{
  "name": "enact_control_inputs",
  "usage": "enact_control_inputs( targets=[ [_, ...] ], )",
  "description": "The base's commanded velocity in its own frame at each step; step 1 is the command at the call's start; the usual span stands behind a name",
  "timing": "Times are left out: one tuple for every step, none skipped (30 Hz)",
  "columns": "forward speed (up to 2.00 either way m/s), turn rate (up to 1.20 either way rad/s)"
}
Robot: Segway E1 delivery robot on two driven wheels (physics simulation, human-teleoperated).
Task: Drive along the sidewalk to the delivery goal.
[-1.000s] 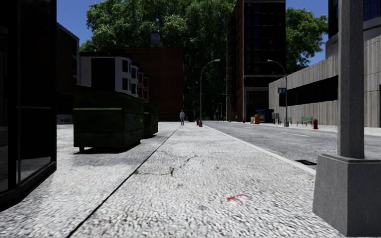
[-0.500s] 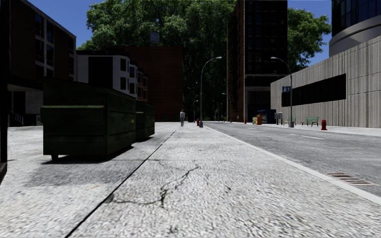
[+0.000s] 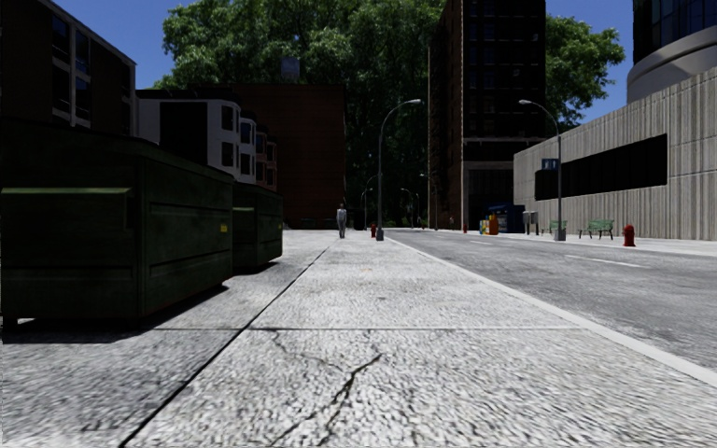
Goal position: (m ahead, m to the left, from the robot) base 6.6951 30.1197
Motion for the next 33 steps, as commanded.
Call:
enact_control_inputs(
  targets=[
    [2.00, 0.00],
    [2.00, 0.00],
    [2.00, 0.00],
    [2.00, 0.00],
    [2.00, 0.00],
    [2.00, 0.00],
    [2.00, 0.00],
    [2.00, 0.00],
    [2.00, 0.00],
    [2.00, 0.00],
    [2.00, 0.00],
    [2.00, 0.00],
    [2.00, 0.00],
    [2.00, 0.00],
    [2.00, 0.00],
    [2.00, 0.00],
    [2.00, 0.00],
    [2.00, 0.00],
    [2.00, 0.00],
    [2.00, 0.00],
    [2.00, 0.00],
    [2.00, 0.00],
    [2.00, 0.00],
    [2.00, 0.00],
    [2.00, 0.00],
    [2.00, 0.00],
    [2.00, 0.00],
    [2.00, 0.00],
    [2.00, 0.00],
    [2.00, 0.00],
    [2.00, 0.00],
    [2.00, 0.00],
    [2.00, 0.00]
  ],
)
